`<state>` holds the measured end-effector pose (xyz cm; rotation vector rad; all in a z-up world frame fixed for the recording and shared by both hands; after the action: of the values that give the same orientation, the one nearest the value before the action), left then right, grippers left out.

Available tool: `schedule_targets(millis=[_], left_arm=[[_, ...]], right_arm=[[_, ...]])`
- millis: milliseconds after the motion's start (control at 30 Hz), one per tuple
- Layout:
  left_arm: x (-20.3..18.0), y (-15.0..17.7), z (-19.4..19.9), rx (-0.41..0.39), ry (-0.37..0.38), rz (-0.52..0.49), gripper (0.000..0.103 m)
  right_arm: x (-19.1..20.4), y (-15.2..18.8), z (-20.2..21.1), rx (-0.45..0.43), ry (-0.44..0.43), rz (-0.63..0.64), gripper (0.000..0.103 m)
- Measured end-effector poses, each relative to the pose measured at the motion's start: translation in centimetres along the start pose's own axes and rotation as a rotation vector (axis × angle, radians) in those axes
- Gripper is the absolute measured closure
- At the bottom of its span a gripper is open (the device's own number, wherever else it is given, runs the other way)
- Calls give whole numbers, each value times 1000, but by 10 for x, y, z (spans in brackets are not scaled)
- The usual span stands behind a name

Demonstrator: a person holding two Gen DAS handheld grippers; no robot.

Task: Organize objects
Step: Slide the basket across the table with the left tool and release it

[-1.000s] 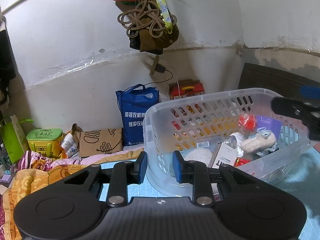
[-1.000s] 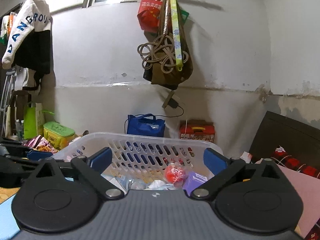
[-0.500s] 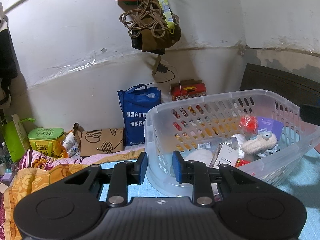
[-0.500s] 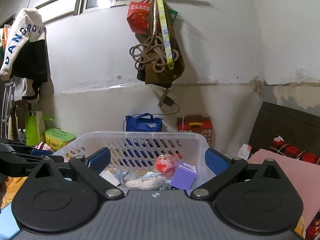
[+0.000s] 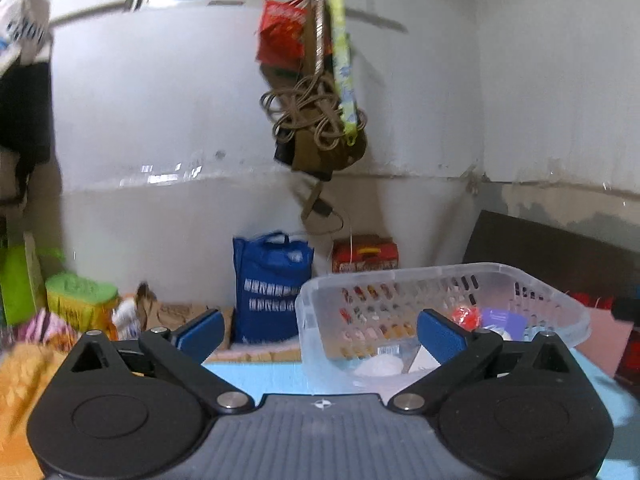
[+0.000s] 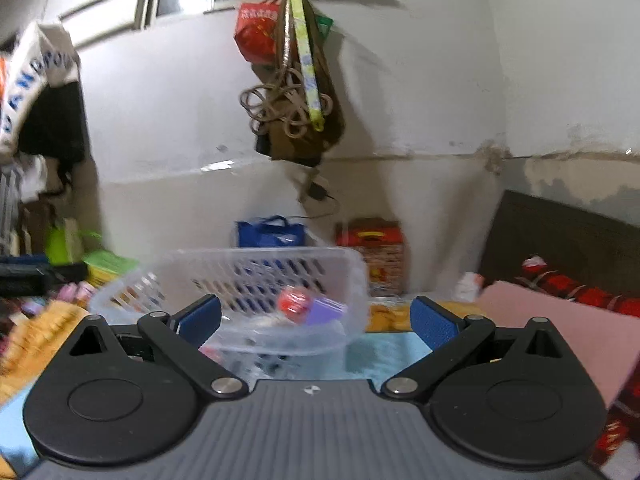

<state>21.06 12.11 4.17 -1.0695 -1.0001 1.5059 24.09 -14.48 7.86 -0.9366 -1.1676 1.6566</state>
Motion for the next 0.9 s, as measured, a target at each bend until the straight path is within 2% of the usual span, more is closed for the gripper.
schedule_targets(millis=[167,233,300,467,600,700,800,900], left_arm=[[4,13,7,89,-32,-16,0],[5,23,11,134,-32,-33,0],[-1,40,15,195,-18,-62,0],[-11,66,29,246,-59,-167,0],[-23,70,33,270,-23,-127,0],[-38,71,32,295,-12,-150,0],[-54,65,31,323,21,-148,0],[-66,51,27,341,70,-113,0]], right_arm=[[-8,10,11,4,128,-12,0],[-7,15,18,-11,127,-20,0],[-6,25,20,58,127,-17,0],[-2,59,8,240,61,-47,0],[-3,79,-3,330,18,-139,0],[-4,85,-11,399,-20,-192,0],[-4,79,-9,407,-44,-216,0],[-4,60,-6,390,-72,-234,0]])
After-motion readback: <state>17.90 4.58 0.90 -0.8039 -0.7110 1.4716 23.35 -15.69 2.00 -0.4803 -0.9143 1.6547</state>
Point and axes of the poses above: each gripper's, at about its wrist camera, not at the fingertips, and z roughly against the way its jaws point, x to its left, y to its underside, the point moved 10 cm from there along -z, roughly the way its jaws point, and after that the axes turned 5 degrees about z, right-handed, at the moved point
